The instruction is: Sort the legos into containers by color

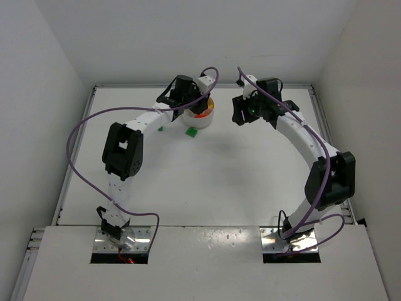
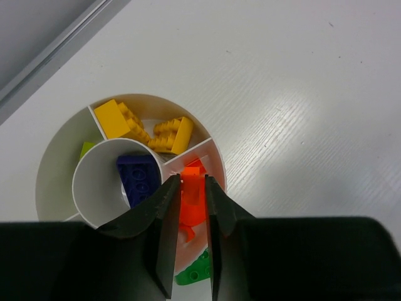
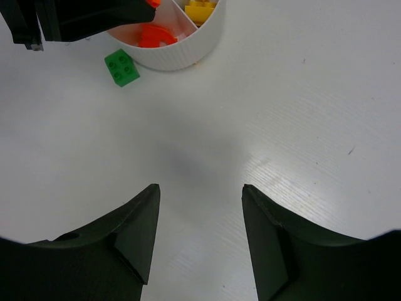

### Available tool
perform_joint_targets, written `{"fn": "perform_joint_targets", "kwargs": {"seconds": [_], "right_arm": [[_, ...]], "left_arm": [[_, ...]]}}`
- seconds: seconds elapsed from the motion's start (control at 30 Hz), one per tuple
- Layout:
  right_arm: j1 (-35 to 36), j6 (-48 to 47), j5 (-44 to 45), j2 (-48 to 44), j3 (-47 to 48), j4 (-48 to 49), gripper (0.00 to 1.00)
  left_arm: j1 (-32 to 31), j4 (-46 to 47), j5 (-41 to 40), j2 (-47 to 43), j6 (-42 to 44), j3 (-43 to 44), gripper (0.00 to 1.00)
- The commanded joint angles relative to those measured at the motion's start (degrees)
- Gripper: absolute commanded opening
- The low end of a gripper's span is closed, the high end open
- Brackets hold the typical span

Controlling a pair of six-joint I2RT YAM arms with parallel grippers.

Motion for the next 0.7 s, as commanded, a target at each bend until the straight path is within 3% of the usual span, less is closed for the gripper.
{"fn": "perform_joint_targets", "kwargs": {"seconds": [0.0,0.23,0.43,0.53,0.67], "right_arm": [[-0.28,-0.44,-0.89,-0.39,2.06,0.83,0.56],[-0.28,-0.44,-2.03,-0.39,1.44,1.36,0.56],[-0.28,2.45,-4.57,-0.39,-0.31,2.58,0.56],[1.03,2.98,-6.51,-1.00,-3.47,4.86,0.56],[0.51,5.09,-7.66,0.40,-2.26,4.79,0.56]], "left_arm": [[-0.52,0.70,0.06,0.22,-0.13,1.73,0.28],[-0.52,0.17,0.06,-1.53,-0.74,1.73,0.36],[0.88,0.17,-0.04,-6.36,-4.16,-0.46,0.36],[2.47,0.17,0.59,-11.80,-6.63,-7.30,0.36],[3.09,-0.62,-0.73,-19.54,-6.63,-19.95,0.45]]}}
